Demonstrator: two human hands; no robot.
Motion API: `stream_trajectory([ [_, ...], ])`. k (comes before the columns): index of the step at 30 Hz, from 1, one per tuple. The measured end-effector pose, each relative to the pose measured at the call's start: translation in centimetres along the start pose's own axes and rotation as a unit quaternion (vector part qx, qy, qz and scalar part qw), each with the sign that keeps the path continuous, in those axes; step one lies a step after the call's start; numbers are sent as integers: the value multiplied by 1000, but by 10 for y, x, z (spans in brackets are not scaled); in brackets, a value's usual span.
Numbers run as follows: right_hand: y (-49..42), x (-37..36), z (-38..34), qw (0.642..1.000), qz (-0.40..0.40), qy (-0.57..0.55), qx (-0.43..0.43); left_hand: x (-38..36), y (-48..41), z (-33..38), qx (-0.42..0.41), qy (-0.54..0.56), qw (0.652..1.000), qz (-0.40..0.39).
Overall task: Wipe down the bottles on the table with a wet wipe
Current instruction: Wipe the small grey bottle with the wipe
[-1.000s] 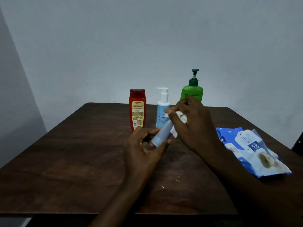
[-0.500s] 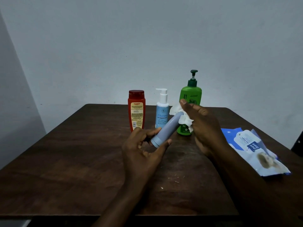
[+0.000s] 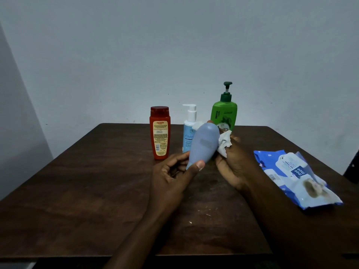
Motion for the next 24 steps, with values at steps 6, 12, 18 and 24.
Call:
stream_trajectory([
  [6, 21, -9, 9, 972, 82, 199, 91, 1, -4, -2, 64, 66, 996, -4],
  [12, 43, -2, 21, 901, 11, 368, 228, 0, -8, -3, 161, 139, 977, -19],
  [18, 57, 9, 21, 784, 100, 475, 386, -3, -8, -10, 202, 166, 965, 1],
  [24, 67, 3, 18, 741, 83, 493, 449, -13, -11, -5, 247, 217, 944, -9],
])
Point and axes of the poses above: each hand's wrist, its own y-axis away from the middle knuckle, its own x-axis out of the back of the hand, z = x × y, the point moved 1 cm from there along -y, towards the middle knuckle, and after that the axes turned 12 degrees about y, right-handed, at the moved point
